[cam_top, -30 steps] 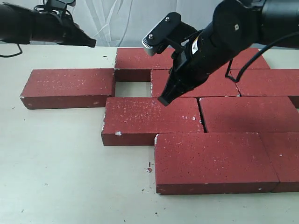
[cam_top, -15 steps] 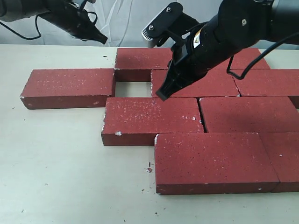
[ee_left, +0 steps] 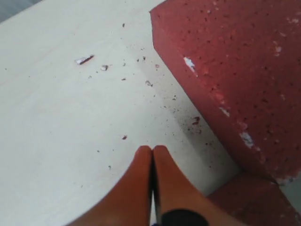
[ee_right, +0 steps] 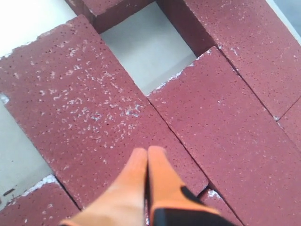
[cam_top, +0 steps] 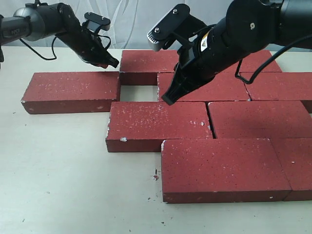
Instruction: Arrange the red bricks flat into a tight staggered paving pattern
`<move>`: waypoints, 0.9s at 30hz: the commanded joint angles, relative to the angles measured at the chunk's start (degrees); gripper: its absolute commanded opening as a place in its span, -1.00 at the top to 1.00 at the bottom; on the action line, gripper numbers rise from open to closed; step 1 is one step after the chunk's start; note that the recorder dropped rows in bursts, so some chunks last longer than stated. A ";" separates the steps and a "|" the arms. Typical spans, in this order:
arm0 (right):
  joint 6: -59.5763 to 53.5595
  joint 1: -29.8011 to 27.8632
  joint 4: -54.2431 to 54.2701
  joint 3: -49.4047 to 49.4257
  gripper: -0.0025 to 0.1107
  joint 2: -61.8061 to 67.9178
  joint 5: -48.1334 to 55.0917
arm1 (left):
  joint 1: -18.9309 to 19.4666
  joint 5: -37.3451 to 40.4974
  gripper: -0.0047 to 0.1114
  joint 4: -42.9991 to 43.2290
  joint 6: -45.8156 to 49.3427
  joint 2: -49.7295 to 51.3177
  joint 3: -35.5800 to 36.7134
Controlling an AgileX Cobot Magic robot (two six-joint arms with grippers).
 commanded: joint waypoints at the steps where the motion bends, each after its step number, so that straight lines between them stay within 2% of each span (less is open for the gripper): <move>1: -0.25 -0.39 0.15 0.05 0.97 0.07 -0.86 | -1.40 0.39 0.92 -0.52 -0.24 -0.21 -0.47; 19: -0.25 -0.39 0.15 0.05 0.97 0.07 -1.43 | -2.25 4.99 0.92 -0.53 -0.24 -0.21 -0.47; 27: -0.25 -0.39 0.15 0.05 0.97 0.07 -1.78 | -2.25 1.85 0.92 -0.77 -0.24 -0.47 -0.47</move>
